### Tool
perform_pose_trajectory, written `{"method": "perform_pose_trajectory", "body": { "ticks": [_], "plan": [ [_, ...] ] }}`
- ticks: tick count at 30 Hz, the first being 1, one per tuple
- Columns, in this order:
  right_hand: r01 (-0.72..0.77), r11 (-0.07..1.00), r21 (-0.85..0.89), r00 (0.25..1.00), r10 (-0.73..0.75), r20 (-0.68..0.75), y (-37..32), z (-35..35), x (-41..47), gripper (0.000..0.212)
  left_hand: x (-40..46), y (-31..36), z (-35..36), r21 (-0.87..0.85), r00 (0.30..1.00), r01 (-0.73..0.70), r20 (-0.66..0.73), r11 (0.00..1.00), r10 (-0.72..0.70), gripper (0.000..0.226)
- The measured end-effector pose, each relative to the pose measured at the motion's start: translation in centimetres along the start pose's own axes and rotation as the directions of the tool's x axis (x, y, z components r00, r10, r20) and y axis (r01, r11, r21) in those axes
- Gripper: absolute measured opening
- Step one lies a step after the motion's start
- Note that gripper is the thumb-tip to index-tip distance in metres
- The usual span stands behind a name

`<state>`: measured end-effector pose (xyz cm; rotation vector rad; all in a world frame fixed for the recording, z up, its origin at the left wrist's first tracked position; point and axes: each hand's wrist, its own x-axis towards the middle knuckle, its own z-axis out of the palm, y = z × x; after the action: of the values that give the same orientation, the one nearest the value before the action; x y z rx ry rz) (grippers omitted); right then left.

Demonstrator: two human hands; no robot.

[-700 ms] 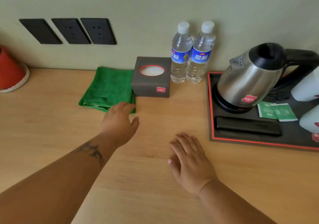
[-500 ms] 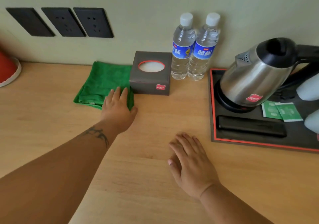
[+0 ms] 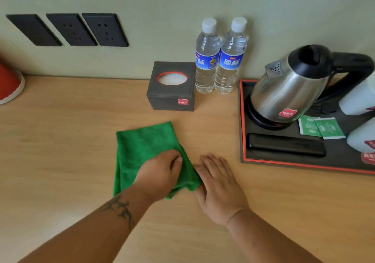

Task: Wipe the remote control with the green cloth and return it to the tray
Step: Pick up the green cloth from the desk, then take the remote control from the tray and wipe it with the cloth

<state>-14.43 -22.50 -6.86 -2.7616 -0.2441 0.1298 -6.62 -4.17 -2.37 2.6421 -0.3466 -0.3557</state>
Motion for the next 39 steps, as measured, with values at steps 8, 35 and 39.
{"method": "perform_pose_trajectory", "body": {
  "ticks": [8, 35, 39],
  "plan": [
    [0.034, 0.955, 0.294, 0.993, -0.067, 0.102, 1.4, -3.4, 0.1, 0.055, -2.4, -0.2, 4.3, 0.322, 0.992, 0.124, -0.069, 0.939, -0.108, 0.082],
    [-0.424, 0.542, 0.725, 0.904, 0.299, 0.305, 11.4, -12.7, -5.8, 0.06, 3.6, 18.6, 2.9, -0.431, 0.999, 0.039, -0.005, 0.901, -0.046, 0.033],
    [-0.293, 0.913, 0.285, 0.944, 0.228, 0.239, 12.6, -14.0, -8.0, 0.072, 7.5, 18.0, 5.1, 0.151, 0.952, -0.305, 0.053, 0.94, 0.3, 0.049]
  ]
}}
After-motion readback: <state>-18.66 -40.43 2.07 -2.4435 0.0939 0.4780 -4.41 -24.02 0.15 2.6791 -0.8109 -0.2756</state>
